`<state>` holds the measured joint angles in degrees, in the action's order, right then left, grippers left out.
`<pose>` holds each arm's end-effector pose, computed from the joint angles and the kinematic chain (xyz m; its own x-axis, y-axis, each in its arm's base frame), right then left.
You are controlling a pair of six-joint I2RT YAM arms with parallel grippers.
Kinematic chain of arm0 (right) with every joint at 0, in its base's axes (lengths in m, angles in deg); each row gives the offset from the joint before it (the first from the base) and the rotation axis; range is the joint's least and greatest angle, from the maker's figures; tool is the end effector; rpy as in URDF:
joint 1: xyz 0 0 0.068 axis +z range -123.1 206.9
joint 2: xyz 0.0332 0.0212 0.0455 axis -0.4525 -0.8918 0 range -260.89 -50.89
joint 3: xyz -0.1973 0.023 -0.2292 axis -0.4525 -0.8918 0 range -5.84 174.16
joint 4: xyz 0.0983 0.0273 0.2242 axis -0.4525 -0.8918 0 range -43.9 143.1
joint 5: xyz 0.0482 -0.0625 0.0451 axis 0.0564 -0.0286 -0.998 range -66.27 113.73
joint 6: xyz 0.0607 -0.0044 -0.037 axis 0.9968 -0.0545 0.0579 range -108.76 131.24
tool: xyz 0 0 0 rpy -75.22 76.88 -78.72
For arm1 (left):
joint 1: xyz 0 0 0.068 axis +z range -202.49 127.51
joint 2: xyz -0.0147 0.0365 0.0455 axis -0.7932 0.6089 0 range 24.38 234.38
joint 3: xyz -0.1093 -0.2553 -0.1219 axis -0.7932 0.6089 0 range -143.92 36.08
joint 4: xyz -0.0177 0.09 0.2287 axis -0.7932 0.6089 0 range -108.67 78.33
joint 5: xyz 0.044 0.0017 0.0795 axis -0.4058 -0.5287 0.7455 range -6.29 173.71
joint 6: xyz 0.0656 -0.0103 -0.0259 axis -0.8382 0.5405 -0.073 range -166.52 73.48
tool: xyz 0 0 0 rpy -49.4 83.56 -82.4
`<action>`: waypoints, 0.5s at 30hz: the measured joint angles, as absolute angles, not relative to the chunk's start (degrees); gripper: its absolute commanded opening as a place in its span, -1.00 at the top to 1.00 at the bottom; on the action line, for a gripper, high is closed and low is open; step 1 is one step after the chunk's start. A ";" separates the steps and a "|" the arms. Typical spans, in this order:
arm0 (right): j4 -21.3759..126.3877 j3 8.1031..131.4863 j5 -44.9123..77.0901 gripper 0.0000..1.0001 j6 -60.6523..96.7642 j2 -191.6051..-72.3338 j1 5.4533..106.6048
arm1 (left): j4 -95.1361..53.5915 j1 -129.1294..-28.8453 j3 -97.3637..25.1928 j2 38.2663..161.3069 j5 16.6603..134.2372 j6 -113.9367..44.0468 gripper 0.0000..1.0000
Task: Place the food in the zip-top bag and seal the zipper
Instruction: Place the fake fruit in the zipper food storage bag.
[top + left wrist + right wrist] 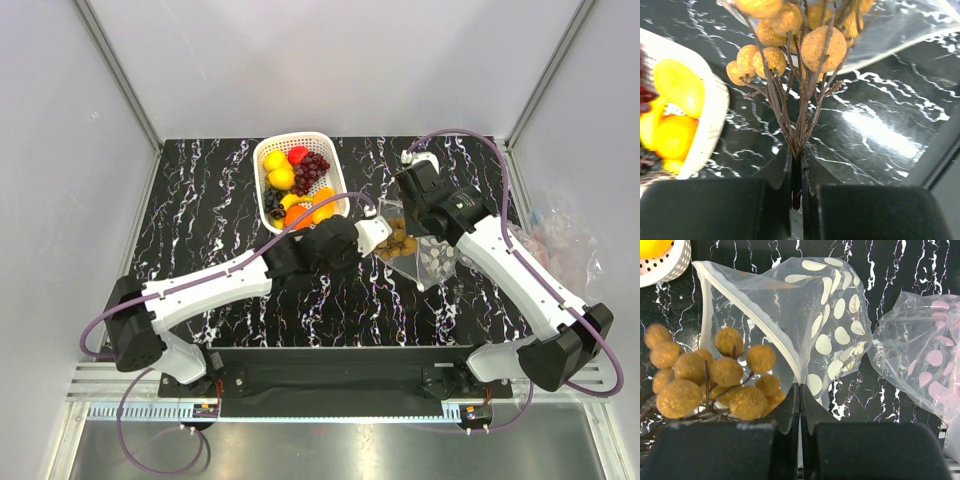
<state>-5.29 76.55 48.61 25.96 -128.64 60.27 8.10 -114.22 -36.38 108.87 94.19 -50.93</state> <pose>0.2271 0.1201 0.3780 -0.7254 -0.2017 -0.6581 -0.1105 0.9778 -0.1779 0.1661 -0.2861 0.3361 -0.2344 0.5955 -0.7684 0.8194 0.5463 0.1735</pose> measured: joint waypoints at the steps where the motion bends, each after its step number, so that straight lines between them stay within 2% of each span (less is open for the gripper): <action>1: -5.40 76.55 48.00 1.00 25.94 -128.64 60.27 | 8.34 -114.35 -36.75 108.91 94.71 -51.61 1.00; 15: -6.71 77.07 45.05 1.00 25.35 -128.64 60.22 | 9.14 -118.81 -40.05 112.43 103.41 -62.27 1.00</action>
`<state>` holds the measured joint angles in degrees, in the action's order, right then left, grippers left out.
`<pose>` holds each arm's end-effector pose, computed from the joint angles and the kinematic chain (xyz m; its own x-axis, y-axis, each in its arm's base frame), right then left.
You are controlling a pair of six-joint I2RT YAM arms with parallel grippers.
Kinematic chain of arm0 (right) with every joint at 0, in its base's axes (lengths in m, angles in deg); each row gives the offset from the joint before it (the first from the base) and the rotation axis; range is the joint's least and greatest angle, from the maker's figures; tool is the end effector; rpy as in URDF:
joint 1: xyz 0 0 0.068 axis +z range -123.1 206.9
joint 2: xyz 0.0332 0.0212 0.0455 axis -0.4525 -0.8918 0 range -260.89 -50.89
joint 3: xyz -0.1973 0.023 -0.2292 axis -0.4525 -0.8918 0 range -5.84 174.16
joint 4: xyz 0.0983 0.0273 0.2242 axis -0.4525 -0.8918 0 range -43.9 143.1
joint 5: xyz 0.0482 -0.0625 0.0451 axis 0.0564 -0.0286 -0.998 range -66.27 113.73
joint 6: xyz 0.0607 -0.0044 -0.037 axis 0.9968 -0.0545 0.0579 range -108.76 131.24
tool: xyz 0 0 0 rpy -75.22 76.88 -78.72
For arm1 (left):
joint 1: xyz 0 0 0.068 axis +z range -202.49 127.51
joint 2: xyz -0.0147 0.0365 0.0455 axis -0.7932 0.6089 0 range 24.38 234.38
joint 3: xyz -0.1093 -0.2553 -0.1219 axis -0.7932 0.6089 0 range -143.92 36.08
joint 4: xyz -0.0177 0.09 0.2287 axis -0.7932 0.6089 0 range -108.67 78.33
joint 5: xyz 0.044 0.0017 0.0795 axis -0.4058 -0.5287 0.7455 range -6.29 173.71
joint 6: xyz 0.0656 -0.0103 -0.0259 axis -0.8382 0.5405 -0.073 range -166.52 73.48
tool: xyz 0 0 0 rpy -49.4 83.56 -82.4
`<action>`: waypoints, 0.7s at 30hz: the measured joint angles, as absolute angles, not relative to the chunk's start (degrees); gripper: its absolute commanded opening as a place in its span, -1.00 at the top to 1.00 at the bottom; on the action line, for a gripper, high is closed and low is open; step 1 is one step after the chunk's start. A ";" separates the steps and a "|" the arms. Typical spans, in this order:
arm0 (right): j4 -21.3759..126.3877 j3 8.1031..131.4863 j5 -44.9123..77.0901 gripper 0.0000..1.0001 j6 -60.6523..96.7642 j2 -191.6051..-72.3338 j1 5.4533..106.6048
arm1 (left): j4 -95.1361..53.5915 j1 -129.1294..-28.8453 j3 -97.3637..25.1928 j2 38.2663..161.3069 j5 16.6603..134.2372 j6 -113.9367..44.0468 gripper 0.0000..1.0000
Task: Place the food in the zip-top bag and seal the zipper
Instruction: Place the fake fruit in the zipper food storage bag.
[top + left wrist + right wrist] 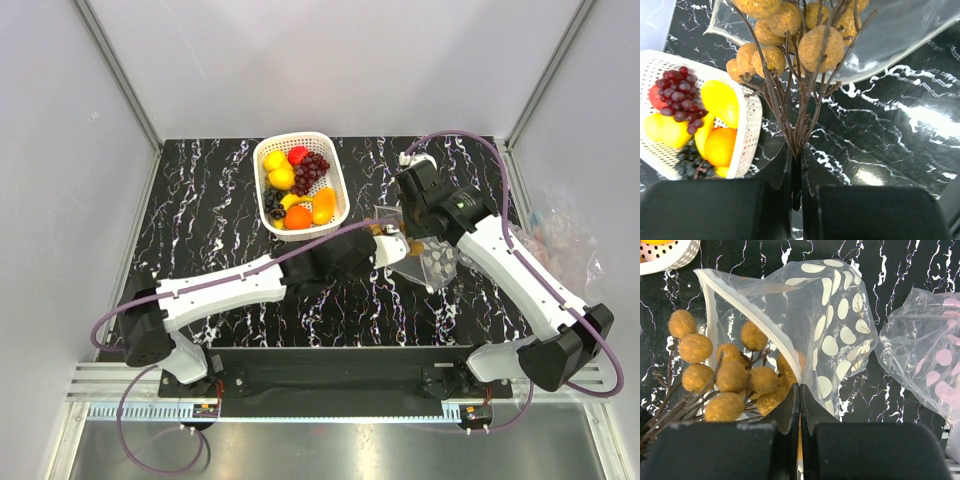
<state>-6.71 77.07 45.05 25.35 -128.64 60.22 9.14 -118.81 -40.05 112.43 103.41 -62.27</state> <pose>0.2241 0.1218 0.3777 -0.7429 -0.2166 -0.6333 -0.1596 0.9762 -0.1466 0.1570 -0.3086 0.3376 -0.0412 0.7303 -0.6818 0.7994 0.4335 0.4160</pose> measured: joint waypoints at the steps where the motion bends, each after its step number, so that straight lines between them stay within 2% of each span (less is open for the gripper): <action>1: -6.73 77.07 45.07 1.00 25.35 -128.64 60.22 | 9.43 -119.21 -40.34 113.07 104.31 -62.82 1.00; 21: -9.22 77.60 46.52 1.00 25.39 -128.73 60.22 | 13.82 -119.73 -41.80 116.63 113.97 -66.27 1.00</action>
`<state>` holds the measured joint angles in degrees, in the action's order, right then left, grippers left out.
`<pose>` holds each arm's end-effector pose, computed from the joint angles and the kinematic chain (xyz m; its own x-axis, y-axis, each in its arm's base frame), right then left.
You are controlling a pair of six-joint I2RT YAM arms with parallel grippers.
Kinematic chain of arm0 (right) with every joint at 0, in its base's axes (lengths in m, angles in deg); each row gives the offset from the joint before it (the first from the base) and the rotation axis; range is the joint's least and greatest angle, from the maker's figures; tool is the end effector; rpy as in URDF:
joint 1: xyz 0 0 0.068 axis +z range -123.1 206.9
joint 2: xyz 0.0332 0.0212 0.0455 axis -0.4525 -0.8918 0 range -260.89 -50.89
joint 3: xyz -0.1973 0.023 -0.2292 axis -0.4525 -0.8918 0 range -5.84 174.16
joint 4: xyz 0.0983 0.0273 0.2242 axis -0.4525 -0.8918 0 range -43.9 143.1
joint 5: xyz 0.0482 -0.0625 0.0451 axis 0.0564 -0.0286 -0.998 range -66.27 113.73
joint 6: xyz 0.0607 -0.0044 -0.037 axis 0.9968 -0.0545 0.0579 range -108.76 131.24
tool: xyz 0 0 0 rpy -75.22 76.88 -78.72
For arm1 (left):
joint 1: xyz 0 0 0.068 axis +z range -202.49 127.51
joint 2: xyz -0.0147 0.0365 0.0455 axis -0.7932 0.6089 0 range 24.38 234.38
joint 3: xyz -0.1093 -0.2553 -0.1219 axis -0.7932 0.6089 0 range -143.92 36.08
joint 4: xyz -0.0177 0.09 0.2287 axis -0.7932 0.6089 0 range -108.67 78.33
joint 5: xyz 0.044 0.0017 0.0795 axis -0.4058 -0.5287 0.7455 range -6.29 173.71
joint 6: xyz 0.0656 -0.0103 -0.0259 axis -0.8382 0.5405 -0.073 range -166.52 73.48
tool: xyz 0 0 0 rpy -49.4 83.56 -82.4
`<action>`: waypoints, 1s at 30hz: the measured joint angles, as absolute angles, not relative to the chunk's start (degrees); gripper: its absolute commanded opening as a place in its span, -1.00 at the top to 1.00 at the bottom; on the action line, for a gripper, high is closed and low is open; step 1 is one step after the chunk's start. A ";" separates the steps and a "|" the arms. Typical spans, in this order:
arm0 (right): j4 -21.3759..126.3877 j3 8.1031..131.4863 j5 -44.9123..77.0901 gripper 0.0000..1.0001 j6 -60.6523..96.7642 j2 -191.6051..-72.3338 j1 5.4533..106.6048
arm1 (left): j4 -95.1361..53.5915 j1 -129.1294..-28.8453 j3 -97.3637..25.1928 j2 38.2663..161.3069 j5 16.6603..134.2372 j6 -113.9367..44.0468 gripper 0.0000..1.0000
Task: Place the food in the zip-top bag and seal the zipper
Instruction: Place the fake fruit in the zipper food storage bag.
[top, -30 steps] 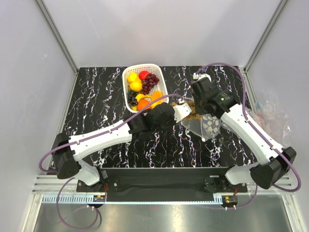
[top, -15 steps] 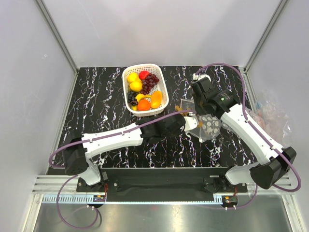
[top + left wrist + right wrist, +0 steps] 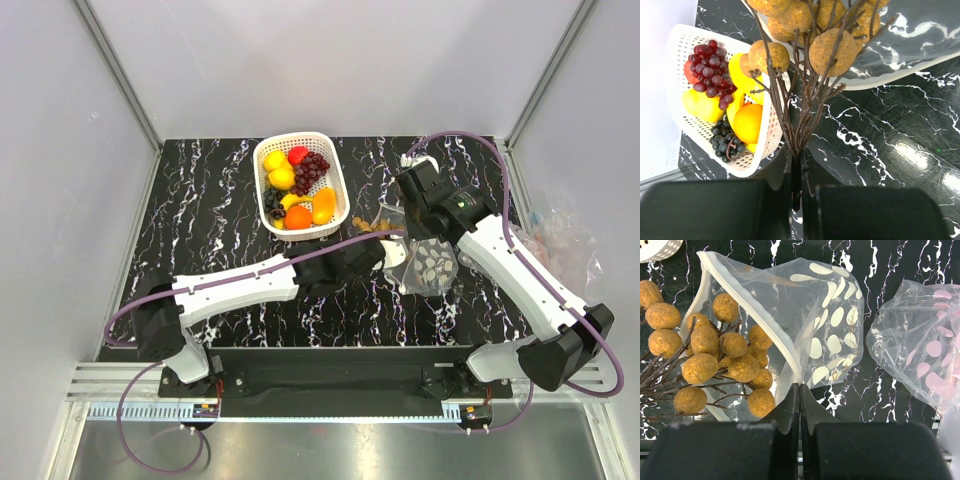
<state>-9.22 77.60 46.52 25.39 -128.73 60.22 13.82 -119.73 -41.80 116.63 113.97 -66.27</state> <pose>0.2213 0.1183 0.3774 -0.7578 -0.2284 -0.6112 -0.1480 0.9725 -0.1799 0.1641 -0.3145 0.3191 -0.0415 0.8535 -0.5195 0.7196 0.3862 0.5770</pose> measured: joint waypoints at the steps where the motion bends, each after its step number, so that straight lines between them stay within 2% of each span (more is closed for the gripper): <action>1: -9.25 77.60 46.47 1.00 25.39 -128.73 60.22 | 13.80 -119.73 -41.80 116.63 114.08 -66.27 1.00; 30: -4.46 76.70 37.62 1.00 26.03 -128.73 60.22 | 6.89 -124.87 -39.71 116.37 112.48 -76.46 1.00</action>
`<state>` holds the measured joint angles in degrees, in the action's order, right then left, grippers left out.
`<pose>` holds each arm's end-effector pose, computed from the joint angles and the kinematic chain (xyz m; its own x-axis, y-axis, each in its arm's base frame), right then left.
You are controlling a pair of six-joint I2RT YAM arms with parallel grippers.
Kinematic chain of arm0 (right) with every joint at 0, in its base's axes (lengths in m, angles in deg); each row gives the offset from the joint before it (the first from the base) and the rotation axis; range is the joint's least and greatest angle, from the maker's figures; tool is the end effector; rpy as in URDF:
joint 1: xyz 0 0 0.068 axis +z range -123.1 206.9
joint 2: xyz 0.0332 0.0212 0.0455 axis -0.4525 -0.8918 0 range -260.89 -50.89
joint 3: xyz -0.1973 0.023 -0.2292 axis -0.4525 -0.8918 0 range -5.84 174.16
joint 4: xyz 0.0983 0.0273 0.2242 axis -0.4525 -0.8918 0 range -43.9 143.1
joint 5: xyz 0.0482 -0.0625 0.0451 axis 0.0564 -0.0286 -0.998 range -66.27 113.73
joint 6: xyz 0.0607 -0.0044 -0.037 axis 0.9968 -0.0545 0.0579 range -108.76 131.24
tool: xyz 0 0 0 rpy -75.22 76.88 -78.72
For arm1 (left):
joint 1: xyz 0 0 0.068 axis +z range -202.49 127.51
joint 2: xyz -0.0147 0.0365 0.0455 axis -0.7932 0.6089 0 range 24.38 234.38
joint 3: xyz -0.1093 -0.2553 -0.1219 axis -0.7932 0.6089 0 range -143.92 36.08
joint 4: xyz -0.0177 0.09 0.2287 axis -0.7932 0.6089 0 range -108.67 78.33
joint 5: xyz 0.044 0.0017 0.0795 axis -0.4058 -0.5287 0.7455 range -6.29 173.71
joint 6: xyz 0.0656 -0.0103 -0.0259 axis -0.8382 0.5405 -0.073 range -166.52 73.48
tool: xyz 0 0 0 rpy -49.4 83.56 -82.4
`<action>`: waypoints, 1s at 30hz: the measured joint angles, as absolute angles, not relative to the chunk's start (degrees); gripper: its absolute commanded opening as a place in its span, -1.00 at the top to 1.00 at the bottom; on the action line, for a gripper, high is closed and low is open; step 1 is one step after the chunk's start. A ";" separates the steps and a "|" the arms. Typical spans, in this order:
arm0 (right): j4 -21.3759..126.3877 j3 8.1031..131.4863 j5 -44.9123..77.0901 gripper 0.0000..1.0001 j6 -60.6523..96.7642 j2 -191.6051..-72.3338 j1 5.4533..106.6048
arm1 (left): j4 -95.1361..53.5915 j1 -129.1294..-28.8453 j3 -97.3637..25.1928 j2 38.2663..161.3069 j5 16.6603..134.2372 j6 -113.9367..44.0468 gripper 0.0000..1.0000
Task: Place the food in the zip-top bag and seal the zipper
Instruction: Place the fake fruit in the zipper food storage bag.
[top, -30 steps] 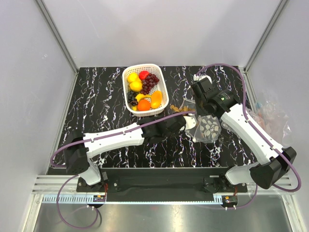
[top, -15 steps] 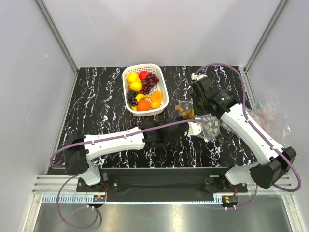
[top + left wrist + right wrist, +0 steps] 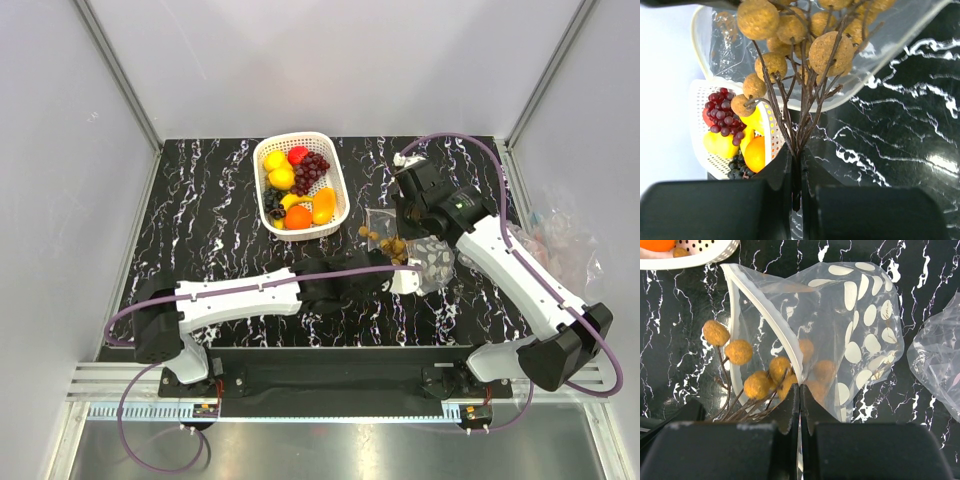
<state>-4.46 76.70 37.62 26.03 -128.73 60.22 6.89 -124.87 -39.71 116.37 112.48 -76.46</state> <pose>0.2249 0.1310 0.3765 -0.7493 -0.1960 -0.6326 -0.2284 0.9731 -0.0309 0.1361 -0.3349 0.3190 0.1881 0.8532 -0.4866 0.7304 0.2097 0.6500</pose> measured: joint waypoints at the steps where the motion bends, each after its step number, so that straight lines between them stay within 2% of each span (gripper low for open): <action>1: -4.35 76.46 37.58 1.00 26.03 -128.73 60.22 | 7.90 -125.11 -39.97 116.37 112.48 -76.85 1.00; 13: -4.17 75.87 36.66 1.00 26.22 -127.49 60.22 | 12.93 -125.09 -44.58 118.88 109.64 -78.25 1.00; 21: -5.55 75.89 36.53 1.00 26.27 -125.78 60.22 | 14.46 -121.30 -45.93 121.92 106.65 -76.00 1.00; 23: -5.46 75.89 36.44 1.00 26.38 -125.63 60.22 | 14.19 -120.45 -45.91 121.72 106.23 -75.98 0.68; 24: -5.40 75.89 36.31 1.00 26.40 -125.58 60.22 | 14.26 -120.41 -45.93 121.68 106.15 -75.98 0.60; 30: -5.25 75.89 34.73 1.00 26.71 -125.41 60.22 | 15.46 -120.80 -49.61 122.86 103.04 -75.12 0.41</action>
<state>-5.25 75.89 34.73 26.71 -125.41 60.22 15.46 -120.80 -49.61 122.86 103.04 -75.12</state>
